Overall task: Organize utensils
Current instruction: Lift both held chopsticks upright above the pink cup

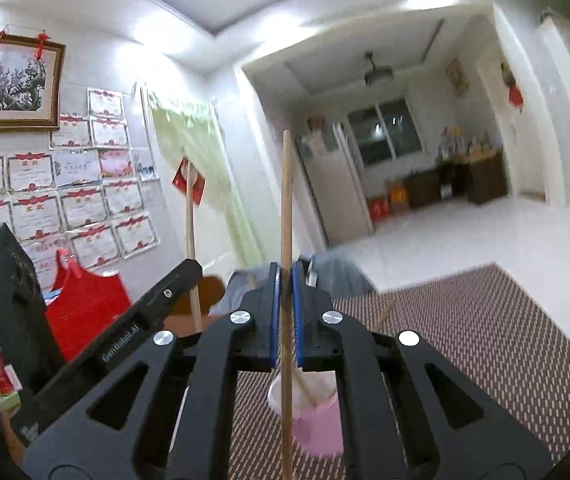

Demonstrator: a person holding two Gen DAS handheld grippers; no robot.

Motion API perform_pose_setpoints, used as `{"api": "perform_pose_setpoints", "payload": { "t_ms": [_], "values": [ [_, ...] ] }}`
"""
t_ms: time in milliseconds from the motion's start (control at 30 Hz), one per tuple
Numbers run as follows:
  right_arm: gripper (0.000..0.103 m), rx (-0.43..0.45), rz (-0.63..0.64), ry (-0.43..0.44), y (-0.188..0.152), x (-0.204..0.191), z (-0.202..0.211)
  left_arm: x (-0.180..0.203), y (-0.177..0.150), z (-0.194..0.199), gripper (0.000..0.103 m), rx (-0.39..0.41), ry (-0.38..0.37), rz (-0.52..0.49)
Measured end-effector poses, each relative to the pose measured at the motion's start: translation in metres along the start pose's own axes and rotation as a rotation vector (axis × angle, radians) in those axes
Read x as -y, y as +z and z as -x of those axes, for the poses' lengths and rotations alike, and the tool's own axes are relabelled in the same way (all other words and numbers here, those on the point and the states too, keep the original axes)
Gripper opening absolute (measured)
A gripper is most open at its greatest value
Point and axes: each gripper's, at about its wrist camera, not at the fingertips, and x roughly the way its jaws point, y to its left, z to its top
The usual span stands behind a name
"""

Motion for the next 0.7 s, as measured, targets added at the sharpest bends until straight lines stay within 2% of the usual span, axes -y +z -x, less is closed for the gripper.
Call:
{"api": "perform_pose_setpoints", "payload": {
  "t_ms": [133, 367, 500, 700],
  "values": [
    [0.006, 0.079, 0.004, -0.024, -0.002, 0.003, -0.022, -0.003, -0.006, -0.023, 0.006, 0.060, 0.033, -0.013],
    [0.006, 0.103, -0.043, -0.045, -0.013, 0.011, -0.052, -0.017, -0.017, -0.050, 0.006, 0.098, 0.069, 0.006],
    [0.006, 0.106, -0.019, -0.049, -0.021, 0.011, -0.060, -0.021, -0.026, -0.057, 0.006, 0.097, 0.088, -0.002],
    [0.006, 0.080, -0.023, -0.044, -0.029, 0.016, -0.058, -0.026, -0.038, -0.056, 0.006, 0.050, 0.097, 0.003]
  ]
}}
